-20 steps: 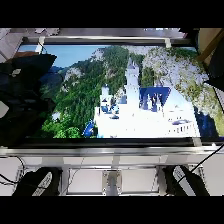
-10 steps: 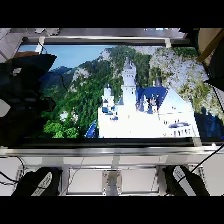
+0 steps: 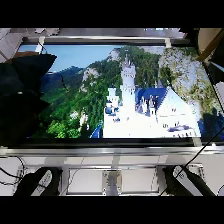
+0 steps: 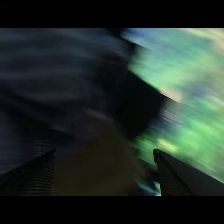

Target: Fold the clothes and pants, and hang the long-sleeved shirts on hangers.

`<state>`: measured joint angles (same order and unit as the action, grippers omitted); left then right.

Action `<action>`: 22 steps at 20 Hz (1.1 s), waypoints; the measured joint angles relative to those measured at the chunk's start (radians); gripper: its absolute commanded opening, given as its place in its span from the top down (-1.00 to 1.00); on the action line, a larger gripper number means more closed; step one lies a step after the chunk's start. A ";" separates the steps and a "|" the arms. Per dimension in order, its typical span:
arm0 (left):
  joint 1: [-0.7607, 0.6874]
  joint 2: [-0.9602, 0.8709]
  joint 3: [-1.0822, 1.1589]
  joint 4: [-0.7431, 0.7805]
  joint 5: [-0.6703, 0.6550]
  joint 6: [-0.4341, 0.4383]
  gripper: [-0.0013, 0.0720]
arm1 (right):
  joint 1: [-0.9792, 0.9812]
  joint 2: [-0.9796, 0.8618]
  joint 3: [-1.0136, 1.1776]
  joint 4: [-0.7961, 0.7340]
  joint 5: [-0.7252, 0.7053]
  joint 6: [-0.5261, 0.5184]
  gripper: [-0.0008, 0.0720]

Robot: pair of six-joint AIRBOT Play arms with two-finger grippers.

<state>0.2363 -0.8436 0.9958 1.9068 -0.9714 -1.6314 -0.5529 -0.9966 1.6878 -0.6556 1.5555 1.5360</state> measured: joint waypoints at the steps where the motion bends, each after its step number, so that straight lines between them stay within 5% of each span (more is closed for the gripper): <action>1: 0.043 -0.025 0.016 0.019 0.016 -0.018 -0.95 | 0.000 -0.007 0.000 -0.007 -0.048 -0.001 0.90; 7: 0.148 -0.288 0.153 -0.003 0.062 -0.056 -0.96 | 0.000 -0.021 -0.001 -0.050 -0.232 -0.002 0.91; 19: 0.033 -0.658 0.375 0.016 0.069 0.000 -0.95 | -0.002 -0.023 -0.001 -0.082 -0.293 -0.005 0.91; 21: 0.036 -0.675 0.378 0.051 0.063 0.001 -0.66 | -0.002 -0.023 -0.001 -0.098 -0.276 -0.007 0.91; 22: 0.040 -0.681 0.379 0.062 0.061 -0.003 -0.14 | -0.002 -0.023 -0.001 -0.112 -0.273 -0.008 0.91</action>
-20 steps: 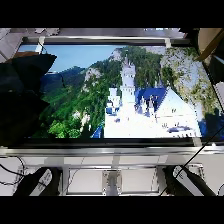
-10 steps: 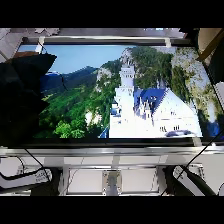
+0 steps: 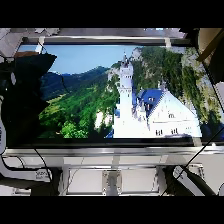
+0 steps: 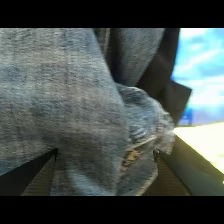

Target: Fold the clothes and pants, and hang the long-sleeved shirts on hangers.

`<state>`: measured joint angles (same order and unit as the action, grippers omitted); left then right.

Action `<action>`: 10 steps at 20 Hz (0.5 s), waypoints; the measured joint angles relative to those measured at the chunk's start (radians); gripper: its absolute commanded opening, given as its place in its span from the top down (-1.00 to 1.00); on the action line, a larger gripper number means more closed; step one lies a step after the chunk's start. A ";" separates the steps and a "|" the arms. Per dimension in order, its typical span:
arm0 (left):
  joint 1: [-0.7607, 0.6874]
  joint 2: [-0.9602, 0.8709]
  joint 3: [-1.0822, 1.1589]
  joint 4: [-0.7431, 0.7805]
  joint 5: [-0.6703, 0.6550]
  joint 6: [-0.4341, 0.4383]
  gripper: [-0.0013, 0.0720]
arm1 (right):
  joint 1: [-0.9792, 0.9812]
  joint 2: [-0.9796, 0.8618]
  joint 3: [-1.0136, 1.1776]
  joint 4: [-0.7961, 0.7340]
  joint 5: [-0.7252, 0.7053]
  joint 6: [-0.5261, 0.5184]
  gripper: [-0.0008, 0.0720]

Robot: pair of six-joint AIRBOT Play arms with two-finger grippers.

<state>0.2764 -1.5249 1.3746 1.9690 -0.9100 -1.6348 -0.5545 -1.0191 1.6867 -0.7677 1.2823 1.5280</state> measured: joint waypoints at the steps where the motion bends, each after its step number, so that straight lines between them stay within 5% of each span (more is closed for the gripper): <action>1: 0.004 -0.006 0.000 0.011 -0.004 -0.006 0.58 | 0.000 0.000 0.000 -0.016 0.004 -0.001 0.90; 2: 0.008 -0.011 0.001 0.018 -0.007 -0.010 0.91 | 0.000 0.000 0.000 -0.031 0.006 -0.002 0.90; 10: -0.070 0.063 0.042 0.031 -0.003 -0.018 0.91 | 0.000 0.000 0.000 -0.105 -0.023 -0.008 0.88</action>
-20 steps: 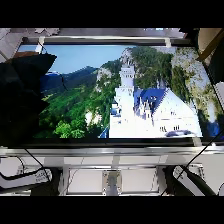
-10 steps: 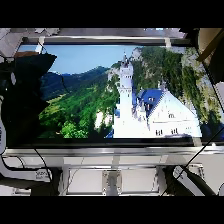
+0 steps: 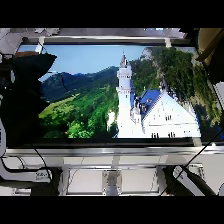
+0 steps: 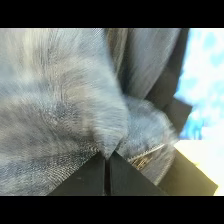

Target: Fold the clothes and pants, and hang the long-sleeved shirts on hangers.

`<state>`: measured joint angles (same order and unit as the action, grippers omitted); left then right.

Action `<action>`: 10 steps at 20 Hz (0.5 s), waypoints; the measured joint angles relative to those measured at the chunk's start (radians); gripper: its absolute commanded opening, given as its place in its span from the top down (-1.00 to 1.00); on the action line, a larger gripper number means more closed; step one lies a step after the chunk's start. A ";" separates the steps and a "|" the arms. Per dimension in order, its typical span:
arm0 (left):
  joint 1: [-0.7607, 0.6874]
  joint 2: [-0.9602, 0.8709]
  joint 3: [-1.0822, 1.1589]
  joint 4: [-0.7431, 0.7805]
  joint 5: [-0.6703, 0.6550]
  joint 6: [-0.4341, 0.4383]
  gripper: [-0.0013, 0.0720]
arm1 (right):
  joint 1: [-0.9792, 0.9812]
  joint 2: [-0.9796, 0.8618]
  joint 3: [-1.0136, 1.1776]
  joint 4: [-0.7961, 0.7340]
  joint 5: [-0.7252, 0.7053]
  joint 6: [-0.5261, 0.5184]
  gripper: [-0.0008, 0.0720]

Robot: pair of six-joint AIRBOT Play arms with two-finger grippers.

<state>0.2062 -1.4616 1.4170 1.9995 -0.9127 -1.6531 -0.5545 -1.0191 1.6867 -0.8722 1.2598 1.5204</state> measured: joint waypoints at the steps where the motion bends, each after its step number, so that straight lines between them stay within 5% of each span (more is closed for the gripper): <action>1: -0.042 0.035 0.014 -0.018 0.002 0.000 0.91 | 0.000 0.000 0.000 -0.024 0.012 -0.012 0.88; 10: -0.745 0.245 0.066 -0.382 0.185 -0.009 0.91 | 0.000 0.000 0.000 -0.402 0.187 -0.139 0.88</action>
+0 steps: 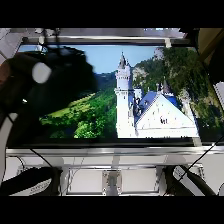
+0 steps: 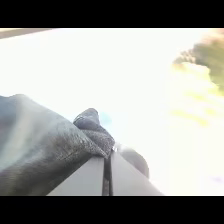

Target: Fold the clothes and pants, and hang the long-sleeved shirts on hangers.

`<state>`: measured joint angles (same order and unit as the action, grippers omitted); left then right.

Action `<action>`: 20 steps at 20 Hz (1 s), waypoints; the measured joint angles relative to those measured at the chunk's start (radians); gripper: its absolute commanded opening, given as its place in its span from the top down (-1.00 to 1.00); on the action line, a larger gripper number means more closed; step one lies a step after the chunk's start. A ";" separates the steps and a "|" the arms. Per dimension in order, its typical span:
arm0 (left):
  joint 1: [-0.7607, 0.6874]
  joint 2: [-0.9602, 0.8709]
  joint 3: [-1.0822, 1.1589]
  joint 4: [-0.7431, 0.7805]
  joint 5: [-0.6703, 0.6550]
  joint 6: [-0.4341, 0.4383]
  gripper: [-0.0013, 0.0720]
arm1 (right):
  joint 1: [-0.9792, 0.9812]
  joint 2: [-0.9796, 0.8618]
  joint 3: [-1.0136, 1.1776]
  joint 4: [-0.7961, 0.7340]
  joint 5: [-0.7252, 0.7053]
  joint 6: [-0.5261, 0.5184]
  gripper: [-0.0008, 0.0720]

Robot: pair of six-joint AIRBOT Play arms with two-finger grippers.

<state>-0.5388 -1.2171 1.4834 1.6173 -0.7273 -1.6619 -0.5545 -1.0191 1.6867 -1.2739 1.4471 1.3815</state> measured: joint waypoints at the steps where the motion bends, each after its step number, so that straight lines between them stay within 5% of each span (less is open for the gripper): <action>1: -0.093 -0.024 0.001 -0.027 0.020 -0.006 0.91 | 0.000 0.000 0.000 -0.021 0.000 -0.004 0.88; 6: -0.428 -0.237 0.003 -0.094 0.130 -0.065 0.91 | 0.000 -0.014 0.000 -0.055 -0.022 -0.013 0.81; 9: -0.521 -0.338 0.003 -0.165 0.276 -0.102 0.91 | 0.000 -0.046 0.000 -0.029 -0.027 -0.014 0.40; 10: -0.530 -0.354 0.004 -0.181 0.312 -0.111 0.59 | 0.000 -0.061 0.000 -0.018 -0.028 -0.014 0.39; 11: -0.529 -0.363 0.006 -0.193 0.337 -0.113 -0.47 | 0.000 -0.076 0.000 -0.007 -0.027 -0.014 0.39; 12: -0.519 -0.364 0.007 -0.205 0.341 -0.116 -0.97 | 0.000 -0.090 -0.002 0.005 -0.026 -0.014 0.39; 16: -0.389 -0.285 0.009 -0.156 0.131 -0.077 -0.96 | 0.000 -0.126 -0.061 0.033 -0.017 -0.037 0.39; 20: -0.132 -0.176 0.009 0.088 -0.192 -0.079 -0.96 | 0.000 -0.112 -0.276 0.072 0.011 -0.075 0.39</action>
<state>-0.6708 -1.3930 1.4921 1.7054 -0.9188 -1.7412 -0.5545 -1.1313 1.4105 -1.2022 1.4578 1.3067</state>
